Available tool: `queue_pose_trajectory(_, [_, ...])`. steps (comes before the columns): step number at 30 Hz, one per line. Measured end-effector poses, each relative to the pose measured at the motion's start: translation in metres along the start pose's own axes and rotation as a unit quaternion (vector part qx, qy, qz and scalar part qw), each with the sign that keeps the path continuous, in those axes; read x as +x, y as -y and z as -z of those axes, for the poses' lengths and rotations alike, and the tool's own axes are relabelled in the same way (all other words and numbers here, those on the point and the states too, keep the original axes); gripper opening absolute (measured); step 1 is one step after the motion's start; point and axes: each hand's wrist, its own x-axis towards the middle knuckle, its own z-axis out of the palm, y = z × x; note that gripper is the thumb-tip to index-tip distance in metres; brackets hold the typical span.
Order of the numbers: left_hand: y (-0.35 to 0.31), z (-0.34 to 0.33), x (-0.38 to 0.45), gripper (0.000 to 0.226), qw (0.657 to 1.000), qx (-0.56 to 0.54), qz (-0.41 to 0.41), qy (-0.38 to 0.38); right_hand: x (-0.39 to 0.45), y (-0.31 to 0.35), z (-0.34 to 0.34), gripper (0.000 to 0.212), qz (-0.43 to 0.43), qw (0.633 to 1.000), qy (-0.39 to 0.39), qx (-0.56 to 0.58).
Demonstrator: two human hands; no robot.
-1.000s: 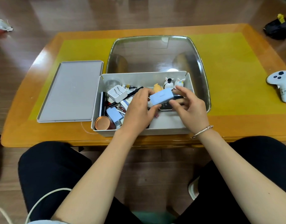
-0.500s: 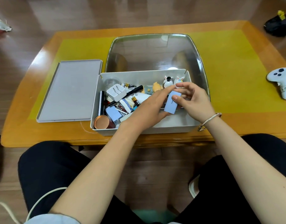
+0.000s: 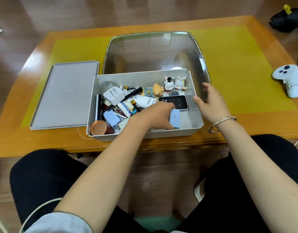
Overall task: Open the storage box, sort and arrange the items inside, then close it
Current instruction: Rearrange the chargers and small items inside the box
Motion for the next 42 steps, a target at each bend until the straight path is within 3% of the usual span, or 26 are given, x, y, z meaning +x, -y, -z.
queue_pose_trajectory(4, [-0.004,-0.008,0.010,0.046,0.999,0.008,0.017,0.042,-0.001,0.002,-0.011,0.033,0.013,1.000,-0.005,0.011])
queue_pose_trajectory(7, [-0.004,-0.010,0.014,0.045,0.996,0.019,0.033,0.086,0.001,0.004,-0.013,0.031,0.009,1.000,-0.016,-0.001])
queue_pose_trajectory(11, [-0.005,-0.007,0.004,0.085,0.989,-0.069,0.072,0.108,-0.001,0.004,-0.014,0.032,0.021,1.000,-0.017,-0.005])
queue_pose_trajectory(16, [-0.016,-0.017,-0.019,0.103,0.988,-0.075,0.070,0.117,-0.002,0.004,-0.016,0.032,0.025,0.999,-0.024,0.004])
queue_pose_trajectory(21, [-0.035,-0.024,-0.017,0.097,0.991,0.044,0.014,0.122,-0.003,0.002,-0.018,0.031,0.030,0.999,-0.025,0.003])
queue_pose_trajectory(26, [-0.042,-0.026,-0.012,0.080,0.991,0.091,-0.021,0.099,-0.006,0.000,-0.022,0.034,0.028,0.998,-0.047,0.024])
queue_pose_trajectory(28, [-0.037,-0.028,-0.012,0.082,0.993,0.083,-0.019,0.086,-0.006,-0.001,-0.024,0.034,0.030,0.998,-0.052,0.032])
queue_pose_trajectory(34, [-0.028,-0.029,-0.003,0.119,0.997,0.001,0.017,0.069,-0.006,-0.001,-0.025,0.032,0.033,0.997,-0.060,0.031])
queue_pose_trajectory(42, [-0.031,-0.028,0.001,0.096,0.998,0.002,0.020,0.063,-0.005,-0.002,-0.028,0.032,0.022,0.997,-0.062,0.030])
